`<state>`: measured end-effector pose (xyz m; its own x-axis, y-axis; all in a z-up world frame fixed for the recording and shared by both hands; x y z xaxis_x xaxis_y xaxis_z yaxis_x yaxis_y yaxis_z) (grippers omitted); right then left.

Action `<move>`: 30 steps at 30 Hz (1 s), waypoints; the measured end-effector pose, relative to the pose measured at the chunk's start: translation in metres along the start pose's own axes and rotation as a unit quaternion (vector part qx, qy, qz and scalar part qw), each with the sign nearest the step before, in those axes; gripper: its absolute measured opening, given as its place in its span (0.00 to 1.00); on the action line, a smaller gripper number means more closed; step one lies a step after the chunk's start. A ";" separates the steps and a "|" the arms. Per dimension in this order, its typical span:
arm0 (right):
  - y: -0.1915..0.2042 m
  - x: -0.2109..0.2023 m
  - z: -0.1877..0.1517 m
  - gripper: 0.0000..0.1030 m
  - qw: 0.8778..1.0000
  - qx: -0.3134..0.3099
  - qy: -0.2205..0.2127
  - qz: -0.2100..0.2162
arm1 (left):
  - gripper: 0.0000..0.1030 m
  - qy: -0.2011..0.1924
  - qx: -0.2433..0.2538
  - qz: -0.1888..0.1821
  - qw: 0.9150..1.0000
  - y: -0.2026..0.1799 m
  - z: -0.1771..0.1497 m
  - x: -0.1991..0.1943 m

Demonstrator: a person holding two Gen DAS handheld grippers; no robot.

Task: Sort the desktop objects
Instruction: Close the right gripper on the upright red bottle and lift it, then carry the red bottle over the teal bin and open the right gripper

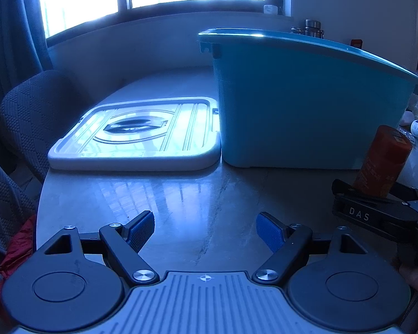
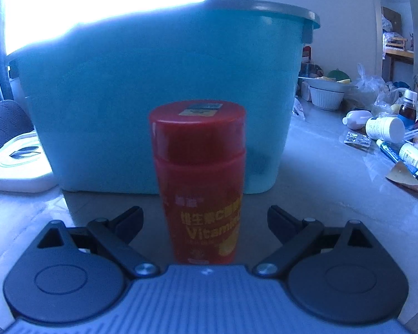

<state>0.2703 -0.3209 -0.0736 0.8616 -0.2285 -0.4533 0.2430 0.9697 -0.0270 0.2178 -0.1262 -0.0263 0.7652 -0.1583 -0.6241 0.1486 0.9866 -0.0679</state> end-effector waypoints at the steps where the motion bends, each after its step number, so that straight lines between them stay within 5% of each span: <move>1: 0.001 0.000 0.000 0.63 1.000 -0.004 0.003 0.004 | 0.80 0.000 0.000 0.000 1.000 0.001 0.000 0.000; 2: 0.003 0.001 0.000 0.50 1.000 -0.011 0.007 0.008 | 0.80 0.000 -0.001 0.001 1.000 0.002 0.000 -0.001; 3: 0.004 0.000 0.000 0.48 1.000 -0.018 0.011 0.012 | 0.80 -0.002 -0.001 0.001 1.000 0.002 0.001 -0.002; 11: 0.008 -0.030 0.014 0.48 1.000 -0.015 0.002 0.024 | 0.80 -0.012 -0.012 -0.002 1.000 0.012 0.003 -0.009; 30: 0.012 -0.133 0.117 0.48 0.997 -0.012 -0.072 0.008 | 0.80 -0.058 -0.047 -0.021 0.997 0.034 0.021 -0.038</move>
<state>0.2111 -0.2887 0.0910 0.9209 -0.2213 -0.3209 0.2192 0.9747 -0.0431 0.2068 -0.0877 0.0119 0.8280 -0.1972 -0.5248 0.1264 0.9777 -0.1680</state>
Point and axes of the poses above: each gripper's, at about its wrist camera, not at the fingertips, and x roughly the way its jaws point, y to its left, z to its top, the point moved 8 cm from there along x, roughly the way its jaws point, and after that the axes turned 13 degrees about -z, right-handed, at the moved point
